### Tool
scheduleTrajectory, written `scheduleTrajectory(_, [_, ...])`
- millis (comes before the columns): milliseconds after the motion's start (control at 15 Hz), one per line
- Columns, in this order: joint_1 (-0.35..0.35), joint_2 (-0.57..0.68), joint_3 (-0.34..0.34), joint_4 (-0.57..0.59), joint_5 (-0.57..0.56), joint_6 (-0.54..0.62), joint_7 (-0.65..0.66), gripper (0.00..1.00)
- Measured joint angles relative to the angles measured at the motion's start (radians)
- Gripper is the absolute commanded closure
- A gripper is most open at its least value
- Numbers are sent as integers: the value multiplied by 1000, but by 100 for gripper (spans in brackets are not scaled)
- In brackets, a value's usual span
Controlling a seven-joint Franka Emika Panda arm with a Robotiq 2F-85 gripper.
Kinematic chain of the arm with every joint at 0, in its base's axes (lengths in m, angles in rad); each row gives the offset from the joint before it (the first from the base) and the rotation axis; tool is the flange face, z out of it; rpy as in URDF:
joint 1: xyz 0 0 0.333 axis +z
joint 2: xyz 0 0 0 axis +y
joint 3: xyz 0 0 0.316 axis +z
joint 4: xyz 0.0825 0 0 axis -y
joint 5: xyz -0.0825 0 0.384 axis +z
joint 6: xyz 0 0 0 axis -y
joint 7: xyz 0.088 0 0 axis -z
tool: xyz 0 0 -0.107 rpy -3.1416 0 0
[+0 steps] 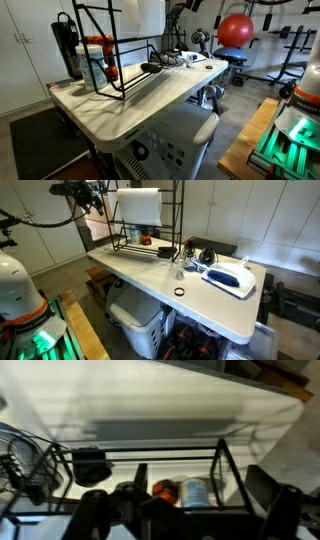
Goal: Push the left side of the shoe rack on the table forward slightly
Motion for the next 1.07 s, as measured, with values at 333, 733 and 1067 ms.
scheduleTrajectory(333, [141, 21, 97, -36, 120, 260, 12, 0])
scheduleTrajectory(733, [143, 26, 93, -36, 121, 276, 15, 0])
scheduleTrajectory(1067, [133, 134, 137, -15, 121, 486, 102, 0])
